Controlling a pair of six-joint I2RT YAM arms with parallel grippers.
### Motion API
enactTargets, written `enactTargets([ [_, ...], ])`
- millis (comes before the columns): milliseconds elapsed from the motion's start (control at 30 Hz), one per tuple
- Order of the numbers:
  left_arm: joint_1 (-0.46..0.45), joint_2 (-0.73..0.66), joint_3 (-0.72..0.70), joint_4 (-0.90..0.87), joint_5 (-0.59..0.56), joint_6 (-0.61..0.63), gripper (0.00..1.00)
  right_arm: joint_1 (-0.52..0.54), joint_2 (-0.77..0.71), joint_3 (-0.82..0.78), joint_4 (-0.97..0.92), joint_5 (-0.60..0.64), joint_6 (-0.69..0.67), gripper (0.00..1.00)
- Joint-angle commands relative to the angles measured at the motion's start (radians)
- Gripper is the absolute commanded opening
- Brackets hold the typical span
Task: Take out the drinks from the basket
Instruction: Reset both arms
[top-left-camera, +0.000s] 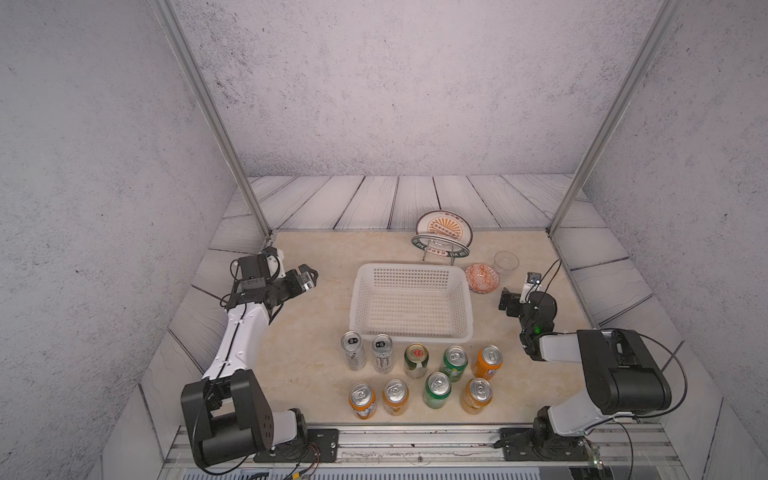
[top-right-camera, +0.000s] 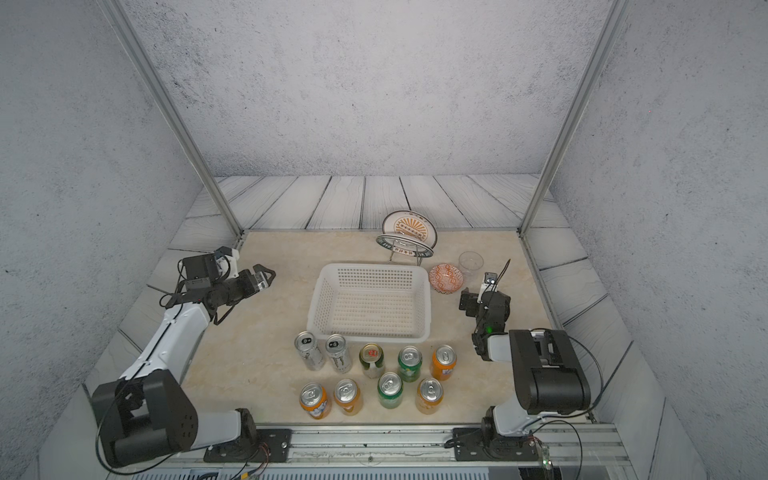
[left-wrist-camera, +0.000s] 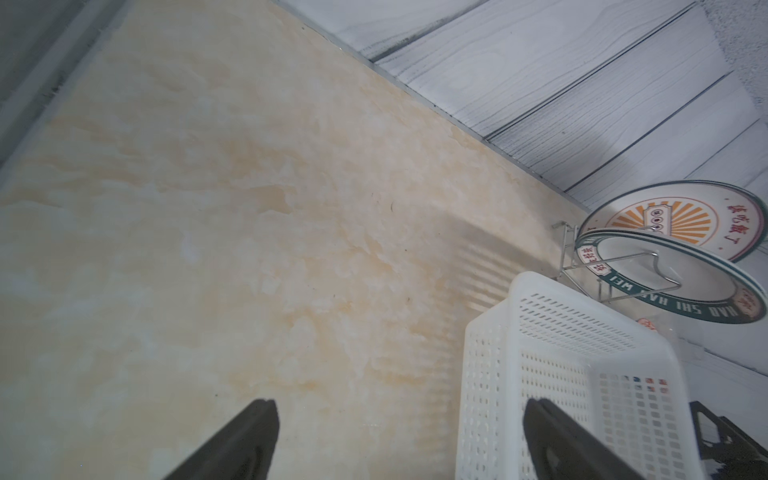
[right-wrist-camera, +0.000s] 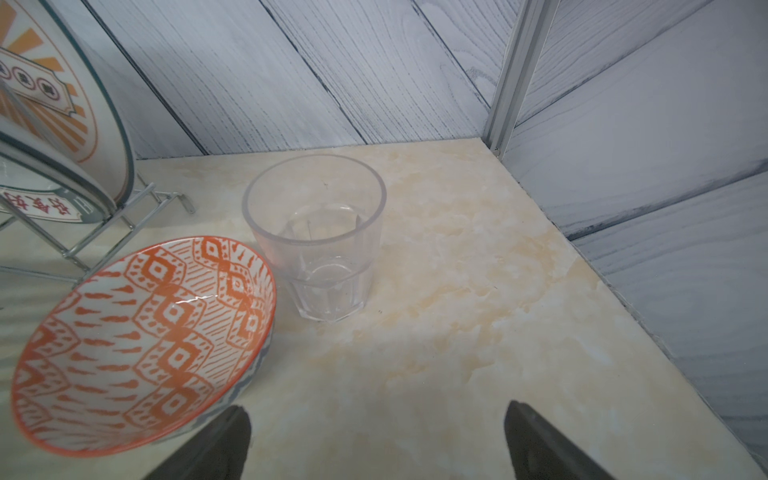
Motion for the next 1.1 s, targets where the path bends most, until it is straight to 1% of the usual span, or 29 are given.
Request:
enactTargets([
  [0, 0.003, -0.048, -0.072, 0.133, -0.152, 0.031, 0.99, -0.004, 0.014, -0.008, 0.026, -0.001, 0.002, 1.00],
  [133, 0.000, -0.101, -0.186, 0.294, -0.278, 0.016, 0.99, -0.004, 0.013, -0.007, 0.026, -0.002, 0.001, 1.00],
  [233, -0.005, -0.111, -0.268, 0.398, -0.361, -0.006, 0.98, -0.005, 0.015, -0.007, 0.027, -0.002, 0.001, 1.00],
  [300, -0.016, -0.087, -0.303, 0.450, -0.398, 0.000, 0.99, -0.004, 0.015, -0.007, 0.025, -0.002, 0.001, 0.99],
  [400, -0.044, -0.031, -0.345, 0.515, -0.459, 0.061, 0.99, -0.004, 0.015, -0.007, 0.025, -0.001, 0.002, 0.99],
  [533, -0.085, 0.031, -0.444, 0.717, -0.513, 0.095, 0.99, -0.005, 0.016, -0.007, 0.027, 0.000, 0.002, 1.00],
  [600, -0.104, 0.068, -0.476, 0.820, -0.518, 0.131, 0.99, -0.004, 0.015, -0.008, 0.026, 0.000, 0.002, 0.99],
  [633, -0.108, 0.073, -0.473, 0.833, -0.494, 0.159, 0.99, -0.004, 0.016, -0.007, 0.027, 0.000, 0.001, 1.00],
  [667, -0.118, 0.069, -0.466, 0.821, -0.497, 0.181, 0.99, -0.005, 0.016, -0.007, 0.026, 0.000, 0.001, 0.99],
  [700, -0.127, 0.077, -0.481, 0.867, -0.499, 0.207, 0.99, -0.005, 0.016, -0.008, 0.026, 0.000, 0.001, 1.00],
  [733, -0.129, 0.093, -0.491, 0.921, -0.488, 0.215, 0.99, -0.004, 0.016, -0.007, 0.027, -0.001, 0.001, 0.99],
  [767, -0.133, 0.106, -0.487, 0.911, -0.488, 0.217, 0.99, -0.005, 0.014, -0.008, 0.026, -0.001, 0.001, 1.00],
  [833, -0.149, 0.157, -0.506, 0.994, -0.469, 0.247, 0.99, -0.005, 0.015, -0.006, 0.025, 0.000, 0.000, 1.00],
  [867, -0.163, 0.175, -0.511, 1.020, -0.479, 0.259, 0.99, -0.005, 0.016, -0.007, 0.027, 0.000, 0.000, 0.99],
  [933, -0.181, 0.249, -0.538, 1.164, -0.472, 0.283, 0.99, -0.005, 0.016, -0.007, 0.025, 0.000, 0.002, 0.99],
  [967, -0.181, 0.251, -0.534, 1.157, -0.472, 0.280, 0.99, -0.004, 0.015, -0.007, 0.027, 0.000, 0.000, 1.00],
  [1033, -0.180, 0.210, -0.491, 1.000, -0.482, 0.275, 0.99, -0.004, 0.015, -0.007, 0.026, 0.000, 0.000, 0.99],
  [1067, -0.180, 0.227, -0.503, 1.056, -0.481, 0.274, 0.99, -0.004, 0.016, -0.006, 0.025, -0.001, 0.000, 0.99],
])
